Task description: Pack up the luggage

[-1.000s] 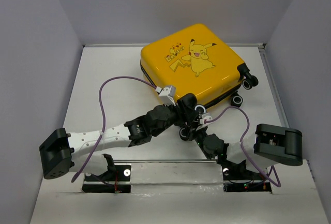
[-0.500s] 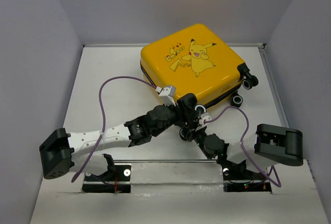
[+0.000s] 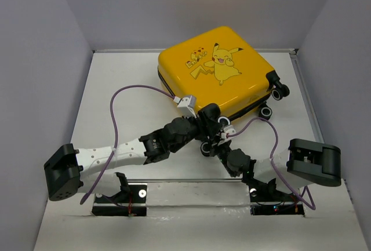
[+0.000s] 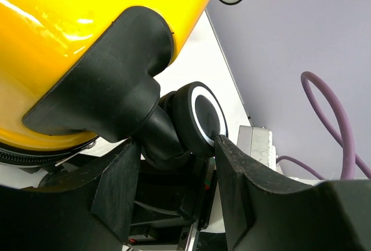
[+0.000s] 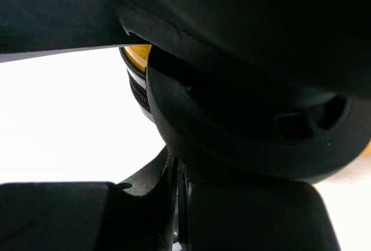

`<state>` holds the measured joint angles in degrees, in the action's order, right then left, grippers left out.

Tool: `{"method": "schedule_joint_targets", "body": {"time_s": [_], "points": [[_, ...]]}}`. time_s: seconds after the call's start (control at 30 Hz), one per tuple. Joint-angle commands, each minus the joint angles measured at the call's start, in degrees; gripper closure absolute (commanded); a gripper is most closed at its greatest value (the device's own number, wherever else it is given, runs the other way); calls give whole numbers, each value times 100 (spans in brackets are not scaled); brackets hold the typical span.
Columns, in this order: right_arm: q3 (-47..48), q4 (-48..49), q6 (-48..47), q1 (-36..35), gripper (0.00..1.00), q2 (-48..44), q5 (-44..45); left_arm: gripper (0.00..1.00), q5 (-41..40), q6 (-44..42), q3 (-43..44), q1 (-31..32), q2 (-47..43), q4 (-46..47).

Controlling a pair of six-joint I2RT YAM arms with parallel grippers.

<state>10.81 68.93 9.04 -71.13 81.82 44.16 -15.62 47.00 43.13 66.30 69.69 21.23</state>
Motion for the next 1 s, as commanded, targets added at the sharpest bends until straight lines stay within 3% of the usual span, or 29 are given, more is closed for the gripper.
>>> {"method": "schedule_joint_targets", "body": {"time_s": [0.0,0.13,0.33,0.4,0.43,0.53,0.63,0.83,0.97], "points": [[518,2934,80,73,93,62,-205,94,357,-525,248,85,-52,584],[572,2942,107,-164,93,211,-57,94,375,-543,353,76,-52,505],[-86,2934,334,-287,90,-315,382,94,524,-543,380,76,-131,443],[-569,2916,712,-287,80,-560,531,94,568,-526,354,76,-166,452],[-736,2829,1096,-287,65,-632,593,94,569,-526,336,76,-175,443],[-1167,2610,1677,-287,47,-790,952,94,665,-552,397,58,-96,434],[-1230,2302,1970,-287,38,-966,1104,94,814,-587,572,58,44,434],[-861,2221,1382,-287,37,-1186,926,94,1112,-570,872,58,361,504],[-896,2449,1110,-226,42,-1204,971,94,1412,-534,1153,58,580,610]]}}
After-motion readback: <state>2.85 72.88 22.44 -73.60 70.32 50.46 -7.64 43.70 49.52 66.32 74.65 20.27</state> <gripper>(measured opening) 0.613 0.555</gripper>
